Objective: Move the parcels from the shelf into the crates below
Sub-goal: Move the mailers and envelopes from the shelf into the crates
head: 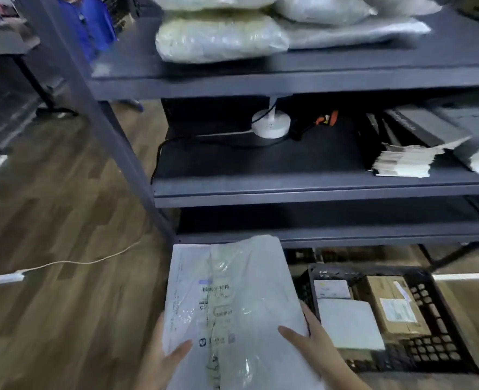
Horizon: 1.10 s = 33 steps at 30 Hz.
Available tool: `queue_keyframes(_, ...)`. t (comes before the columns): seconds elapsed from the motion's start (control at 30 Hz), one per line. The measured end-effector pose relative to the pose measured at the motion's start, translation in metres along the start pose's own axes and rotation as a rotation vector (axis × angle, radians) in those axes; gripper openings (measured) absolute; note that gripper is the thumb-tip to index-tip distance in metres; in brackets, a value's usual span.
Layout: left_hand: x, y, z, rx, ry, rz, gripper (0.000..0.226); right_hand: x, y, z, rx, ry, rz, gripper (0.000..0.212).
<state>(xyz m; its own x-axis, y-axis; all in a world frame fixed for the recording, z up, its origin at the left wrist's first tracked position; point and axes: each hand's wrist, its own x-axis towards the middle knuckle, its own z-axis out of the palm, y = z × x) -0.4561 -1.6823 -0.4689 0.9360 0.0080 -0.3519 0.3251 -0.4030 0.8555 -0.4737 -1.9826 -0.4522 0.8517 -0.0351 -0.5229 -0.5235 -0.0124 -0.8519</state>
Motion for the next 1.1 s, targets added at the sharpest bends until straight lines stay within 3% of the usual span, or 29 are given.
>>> queue_keyframes(0.07,0.035,-0.05,0.008,0.051,0.015,-0.026,0.091,0.034,0.033,0.009,0.043,-0.044,0.011,0.064)
queue_keyframes(0.13,0.061,-0.09,0.016,0.078,0.031,-0.03,0.087,0.066,0.069,0.015,0.073,-0.069,0.013,0.081)
queue_keyframes(0.3,0.119,-0.174,0.046,0.131,0.079,-0.005,0.094,0.136,0.151,0.027,0.105,-0.054,-0.017,0.076)
queue_keyframes(0.33,0.125,-0.181,0.055,0.125,0.082,0.011,0.097,0.148,0.167,0.029,0.114,-0.029,-0.023,0.067)
queue_keyframes(0.4,0.139,-0.203,0.073,0.096,0.041,0.032,0.087,0.169,0.197,0.028,0.121,0.016,-0.037,0.052)
queue_keyframes(0.7,0.167,-0.294,0.127,0.028,0.033,0.125,0.065,0.219,0.286,0.019,0.125,-0.004,-0.113,0.05)
queue_keyframes(0.83,0.168,-0.305,0.131,0.002,0.062,0.165,0.061,0.224,0.295,0.019,0.099,-0.004,-0.121,0.043)
queue_keyframes(0.93,0.168,-0.287,0.112,0.037,-0.021,0.206,0.06,0.22,0.296,0.023,0.112,0.051,-0.073,0.029)
queue_keyframes(1.0,0.171,-0.267,0.093,0.089,-0.072,0.223,0.06,0.219,0.297,0.023,0.102,0.083,0.002,0.039)
queue_keyframes(1.1,0.187,-0.234,0.063,0.24,-0.123,0.239,0.059,0.22,0.289,0.018,0.289,0.009,0.084,0.043)
